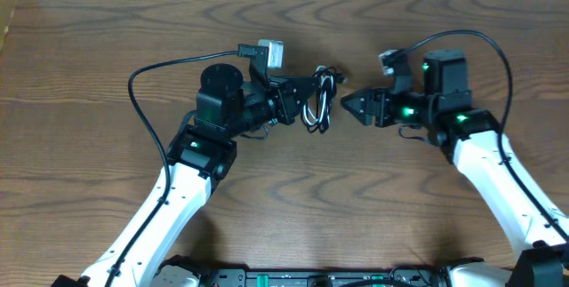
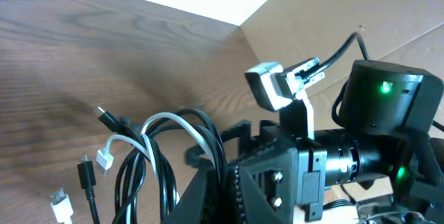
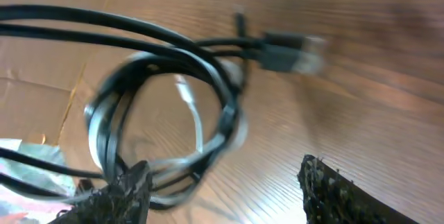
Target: Untangle cables
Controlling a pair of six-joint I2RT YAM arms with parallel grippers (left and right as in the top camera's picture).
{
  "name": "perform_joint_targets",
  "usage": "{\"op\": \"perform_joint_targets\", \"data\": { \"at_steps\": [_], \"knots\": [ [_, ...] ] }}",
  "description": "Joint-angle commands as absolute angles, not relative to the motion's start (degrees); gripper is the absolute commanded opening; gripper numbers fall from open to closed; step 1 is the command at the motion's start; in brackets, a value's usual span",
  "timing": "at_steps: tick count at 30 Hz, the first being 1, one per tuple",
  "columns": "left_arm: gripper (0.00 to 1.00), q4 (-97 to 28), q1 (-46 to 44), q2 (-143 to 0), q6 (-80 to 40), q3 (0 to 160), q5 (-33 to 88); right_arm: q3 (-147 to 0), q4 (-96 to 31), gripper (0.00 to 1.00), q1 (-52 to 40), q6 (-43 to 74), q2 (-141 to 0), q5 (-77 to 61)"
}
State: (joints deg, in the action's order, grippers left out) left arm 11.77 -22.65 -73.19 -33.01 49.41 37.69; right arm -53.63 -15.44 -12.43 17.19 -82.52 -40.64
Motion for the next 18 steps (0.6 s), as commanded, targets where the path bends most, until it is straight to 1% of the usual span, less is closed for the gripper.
{"op": "perform_joint_targets", "data": {
  "at_steps": [1, 7, 14, 18],
  "knots": [
    [0.08, 12.14, -23.81, -72.23, -33.28, 49.8, 39.42, -54.41, -13.69, 0.64, -15.27, 20.03, -83.42, -40.62],
    [0.08, 12.14, -23.99, -72.23, -33.3, 49.8, 39.42, -54.41, -10.48, 0.64, -17.65, 23.33, -83.53, -40.62],
    [0.07, 12.23, -23.99, -72.23, -33.32, 49.8, 39.03, -54.39, -10.09, 0.65, -17.85, 24.82, -83.55, -39.66],
    [0.08, 12.34, -23.99, -72.2, -33.78, 49.8, 39.07, -54.41, -10.48, 0.69, -17.89, 24.84, -83.57, -35.86]
  ]
}}
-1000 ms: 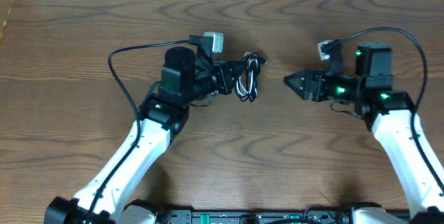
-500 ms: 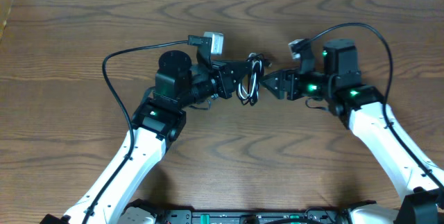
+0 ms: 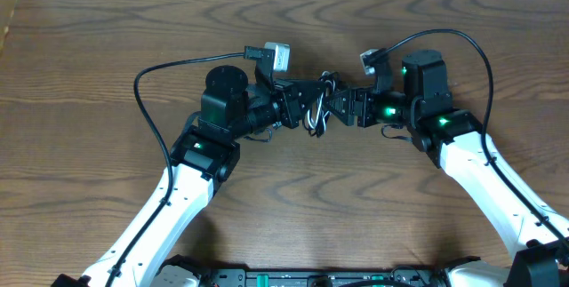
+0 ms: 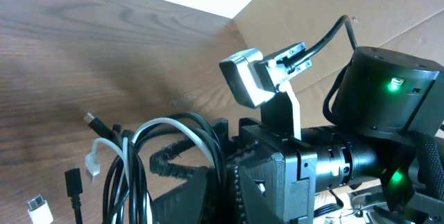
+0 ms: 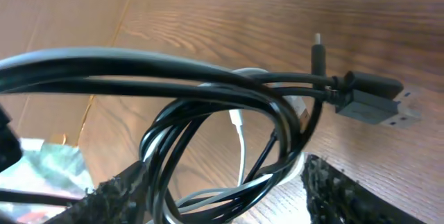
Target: Untangle cables
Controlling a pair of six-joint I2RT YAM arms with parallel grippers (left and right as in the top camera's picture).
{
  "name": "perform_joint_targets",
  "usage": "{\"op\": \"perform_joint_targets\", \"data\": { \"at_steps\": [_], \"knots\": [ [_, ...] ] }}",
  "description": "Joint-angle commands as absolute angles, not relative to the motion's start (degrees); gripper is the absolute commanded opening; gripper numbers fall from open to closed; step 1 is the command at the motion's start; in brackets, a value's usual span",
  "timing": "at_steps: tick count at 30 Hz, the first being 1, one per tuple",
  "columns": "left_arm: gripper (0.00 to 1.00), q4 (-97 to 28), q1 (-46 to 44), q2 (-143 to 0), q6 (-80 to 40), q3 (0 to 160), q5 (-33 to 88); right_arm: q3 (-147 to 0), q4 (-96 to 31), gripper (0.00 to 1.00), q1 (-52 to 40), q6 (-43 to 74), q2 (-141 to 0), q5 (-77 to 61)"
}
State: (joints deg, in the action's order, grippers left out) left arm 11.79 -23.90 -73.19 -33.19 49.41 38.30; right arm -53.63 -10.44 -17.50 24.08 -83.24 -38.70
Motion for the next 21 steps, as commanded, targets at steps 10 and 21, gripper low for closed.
{"op": "perform_joint_targets", "data": {
  "at_steps": [10, 21],
  "knots": [
    [0.08, 12.58, -23.99, -72.23, -34.15, 49.8, 38.11, -54.41, -9.17, 0.66, -19.59, 27.64, -83.59, -38.98],
    [0.08, 13.21, -23.99, -72.2, -34.41, 49.8, 37.98, -54.39, -8.88, 0.65, -20.99, 27.62, -83.59, -38.94]
  ]
}}
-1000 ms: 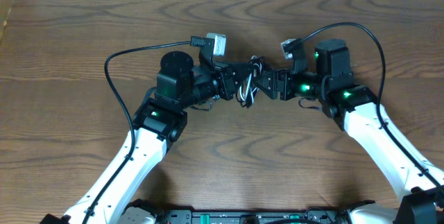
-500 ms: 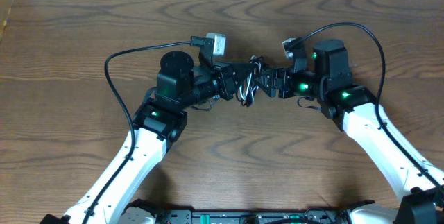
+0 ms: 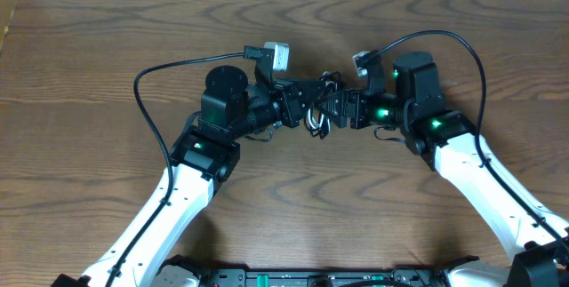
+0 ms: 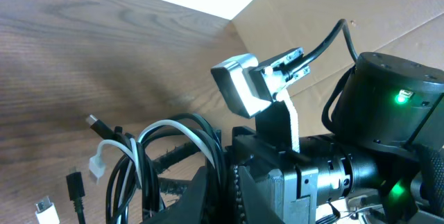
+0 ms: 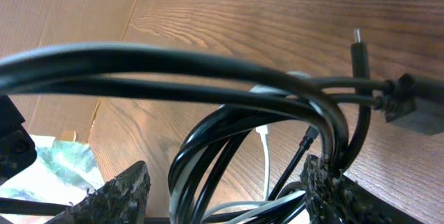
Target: Untangle cables
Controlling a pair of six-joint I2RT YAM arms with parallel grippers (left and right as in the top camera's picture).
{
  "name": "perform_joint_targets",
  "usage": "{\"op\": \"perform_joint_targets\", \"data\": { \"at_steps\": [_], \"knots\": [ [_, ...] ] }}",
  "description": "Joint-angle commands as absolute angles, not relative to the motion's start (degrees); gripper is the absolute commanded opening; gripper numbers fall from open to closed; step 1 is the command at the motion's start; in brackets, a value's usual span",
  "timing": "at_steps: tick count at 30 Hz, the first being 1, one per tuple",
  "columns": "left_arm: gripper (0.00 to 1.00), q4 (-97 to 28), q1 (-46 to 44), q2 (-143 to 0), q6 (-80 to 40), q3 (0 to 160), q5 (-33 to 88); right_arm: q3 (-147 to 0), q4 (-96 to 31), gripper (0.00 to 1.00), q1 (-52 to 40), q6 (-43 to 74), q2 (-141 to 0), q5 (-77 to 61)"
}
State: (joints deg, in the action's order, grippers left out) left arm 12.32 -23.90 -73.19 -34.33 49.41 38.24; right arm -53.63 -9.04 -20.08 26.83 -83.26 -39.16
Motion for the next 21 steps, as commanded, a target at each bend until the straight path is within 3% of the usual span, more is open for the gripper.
{"op": "perform_joint_targets", "data": {
  "at_steps": [1, 6, 7, 8, 9, 10, 21],
  "knots": [
    [0.08, 13.34, -23.99, -72.2, -34.59, 49.8, 37.98, -54.39, -8.91, 0.65, -21.3, 27.64, -83.59, -37.8],
    [0.08, 15.51, -23.99, -72.2, -36.14, 49.8, 38.22, -54.39, -8.49, 0.64, -23.22, 27.79, -83.59, -33.54],
    [0.07, 15.97, -23.99, -72.2, -36.16, 49.8, 38.2, -54.39, -8.29, 0.59, -23.66, 28.16, -83.59, -33.08],
    [0.08, 16.38, -23.99, -72.2, -36.36, 49.8, 38.2, -54.39, -8.32, 0.47, -23.92, 28.62, -83.59, -32.32],
    [0.07, 16.49, -23.99, -72.2, -36.36, 49.8, 38.2, -54.39, -8.4, 0.19, -24.16, 28.99, -83.59, -31.11],
    [0.08, 16.47, -23.99, -72.2, -36.34, 49.8, 38.17, -54.39, -8.4, 0.01, -24.23, 29.34, -83.59, -30.63],
    [0.08, 7.55, -23.97, -72.23, -29.28, 49.78, 29.04, -54.41, -8.4, 0.01, -20.01, 30.81, -81.36, -32.25]
  ]
}}
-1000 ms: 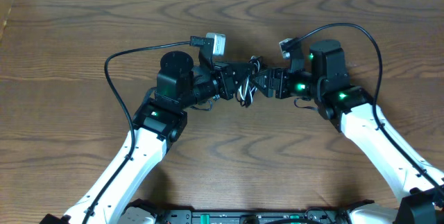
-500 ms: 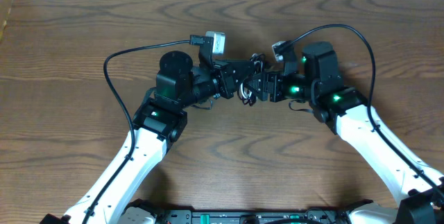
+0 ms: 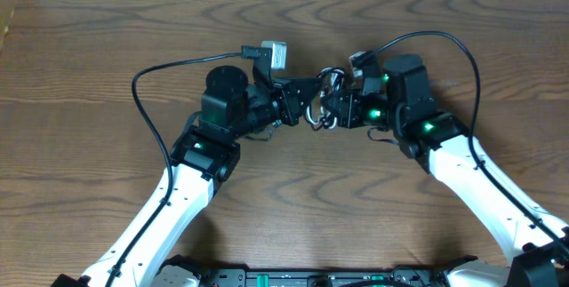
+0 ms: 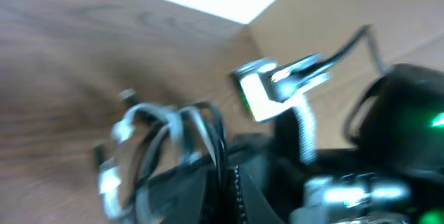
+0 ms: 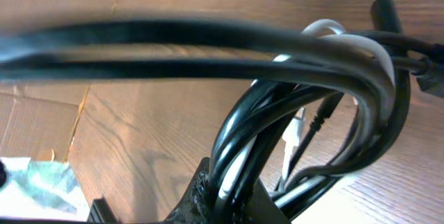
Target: Untangle cables
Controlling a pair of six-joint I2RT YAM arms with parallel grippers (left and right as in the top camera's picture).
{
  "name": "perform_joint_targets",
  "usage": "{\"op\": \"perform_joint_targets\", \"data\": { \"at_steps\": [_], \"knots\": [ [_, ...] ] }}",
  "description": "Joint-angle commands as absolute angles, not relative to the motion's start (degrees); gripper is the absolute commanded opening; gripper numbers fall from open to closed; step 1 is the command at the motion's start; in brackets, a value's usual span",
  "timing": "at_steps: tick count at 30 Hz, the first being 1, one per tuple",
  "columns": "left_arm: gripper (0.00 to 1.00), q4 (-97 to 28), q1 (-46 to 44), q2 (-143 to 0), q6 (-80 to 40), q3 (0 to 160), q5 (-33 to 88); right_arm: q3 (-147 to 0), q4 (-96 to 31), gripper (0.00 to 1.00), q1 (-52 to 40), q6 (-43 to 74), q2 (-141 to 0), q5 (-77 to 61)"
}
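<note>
A tangled bundle of black and white cables (image 3: pixel 329 77) hangs between my two grippers at the middle of the wooden table (image 3: pixel 89 38). My left gripper (image 3: pixel 300 100) is shut on its left side. The left wrist view is blurred, but the black strands (image 4: pixel 156 130) run down into the shut left gripper (image 4: pixel 223 182). My right gripper (image 3: pixel 336 107) meets the bundle from the right. In the right wrist view the right gripper (image 5: pixel 232 196) is shut on several black and white coils (image 5: pixel 333 78). USB plugs (image 5: pixel 385 2) stick out at the far side.
The left arm's own black camera lead (image 3: pixel 142 100) loops out to the left, and the right arm's lead (image 3: pixel 462 51) arcs over its wrist. A cardboard wall (image 3: pixel 7 11) stands at the table's left edge.
My right gripper, open around the coils before, is now shut on them. The bundle sits slightly higher in the overhead view, and the left wrist view has gone blurred with motion.
My left gripper held the bundle throughout. The right gripper first stood open and apart to the right of it. Then it was at the bundle, then with its open fingers on either side of the coils. Now both grippers hold the bundle.
</note>
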State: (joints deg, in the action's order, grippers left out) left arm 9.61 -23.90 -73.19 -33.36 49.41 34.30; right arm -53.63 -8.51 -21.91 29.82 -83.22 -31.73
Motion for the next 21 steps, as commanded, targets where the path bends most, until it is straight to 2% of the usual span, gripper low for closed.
{"op": "perform_joint_targets", "data": {
  "at_steps": [1, 4, 5, 7, 8, 9, 10, 11, 21],
  "knots": [
    [0.08, 5.93, -23.97, -72.25, -27.99, 49.8, 27.64, -54.41, -8.36, 0.01, -19.33, 30.81, -80.66, -32.91],
    [0.08, 2.81, -23.97, -72.53, -25.23, 49.78, 25.1, -54.41, -8.27, 0.01, -17.89, 30.81, -78.59, -34.96],
    [0.13, 2.09, -23.97, -72.73, -24.38, 49.78, 24.73, -54.41, -8.27, 0.01, -17.61, 30.83, -77.82, -35.81],
    [0.36, 1.28, -23.99, -73.65, -22.57, 49.76, 24.75, -54.41, -8.01, 0.01, -17.56, 30.83, -76.07, -37.54],
    [0.53, 1.06, -23.97, -74.08, -22.2, 49.76, 24.73, -54.41, -7.66, 0.01, -17.56, 30.87, -75.44, -38.37],
    [0.61, 1.02, -23.97, -74.65, -22.06, 49.74, 24.73, -54.41, -7.11, 0.01, -17.54, 31.11, -74.85, -39.2],
    [0.89, 0.89, -23.97, -75.46, -22.06, 49.74, 24.75, -54.41, -6.35, 0.01, -17.54, 31.4, -74.06, -39.99],
    [0.94, 0.82, -23.97, -76.16, -22.06, 49.74, 24.77, -54.39, -5.58, 0.01, -17.54, 32.01, -73.47, -40.38],
    [0.95, 0.91, -23.97, -79.9, -22.06, 49.71, 26.48, -54.41, -3.62, 0.01, -15.14, 34.63, -69.84, -40.84]
  ]
}}
